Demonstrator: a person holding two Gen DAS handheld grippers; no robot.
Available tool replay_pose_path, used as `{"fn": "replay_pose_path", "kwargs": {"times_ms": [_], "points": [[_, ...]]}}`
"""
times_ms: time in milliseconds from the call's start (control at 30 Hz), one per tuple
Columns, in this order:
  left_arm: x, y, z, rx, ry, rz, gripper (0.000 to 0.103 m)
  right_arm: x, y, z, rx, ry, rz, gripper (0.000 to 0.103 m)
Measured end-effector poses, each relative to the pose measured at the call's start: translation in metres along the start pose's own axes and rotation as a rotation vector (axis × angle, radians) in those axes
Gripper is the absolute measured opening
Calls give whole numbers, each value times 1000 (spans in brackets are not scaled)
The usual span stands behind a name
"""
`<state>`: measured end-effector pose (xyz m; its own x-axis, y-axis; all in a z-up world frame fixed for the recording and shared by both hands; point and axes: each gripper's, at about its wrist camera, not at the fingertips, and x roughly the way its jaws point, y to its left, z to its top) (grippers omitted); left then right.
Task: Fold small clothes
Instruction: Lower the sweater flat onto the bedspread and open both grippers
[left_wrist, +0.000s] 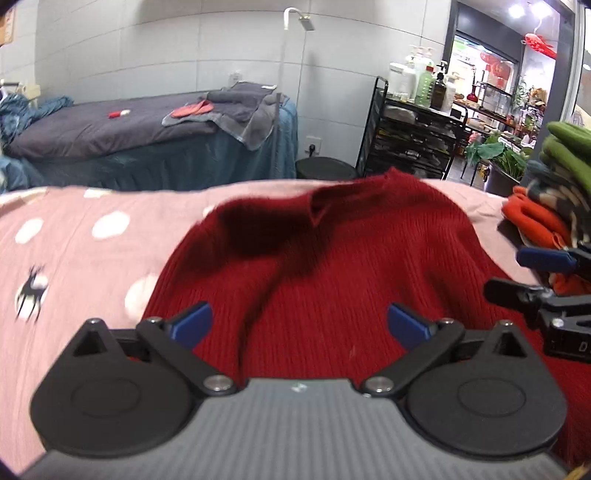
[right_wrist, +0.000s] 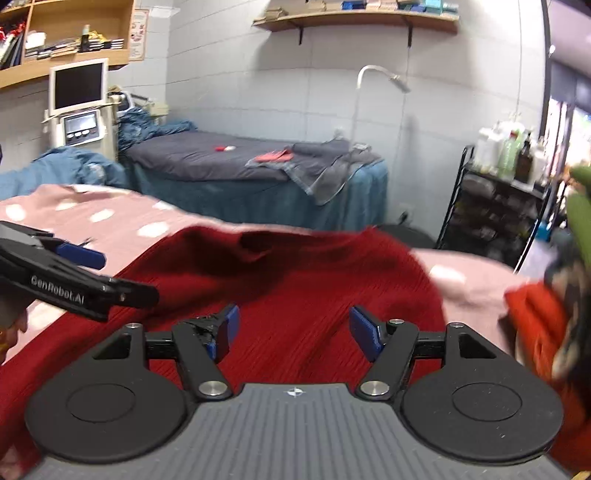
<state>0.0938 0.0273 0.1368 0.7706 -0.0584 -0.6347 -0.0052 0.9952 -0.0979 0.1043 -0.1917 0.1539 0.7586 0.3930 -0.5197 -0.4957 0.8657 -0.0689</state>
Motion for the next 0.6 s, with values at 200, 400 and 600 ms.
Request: {"fn": "replay_pose_path", "kwargs": {"times_ms": [200, 400, 600], "points": [[-26, 32, -63, -34, 68, 176, 103, -29, -1, -43, 29, 5, -81, 103], [-42, 52, -103, -102, 73, 314, 103, -35, 3, -71, 117, 56, -56, 103], [-48, 62, -119, -164, 91, 321, 103, -32, 22, -82, 62, 71, -55, 103]]}}
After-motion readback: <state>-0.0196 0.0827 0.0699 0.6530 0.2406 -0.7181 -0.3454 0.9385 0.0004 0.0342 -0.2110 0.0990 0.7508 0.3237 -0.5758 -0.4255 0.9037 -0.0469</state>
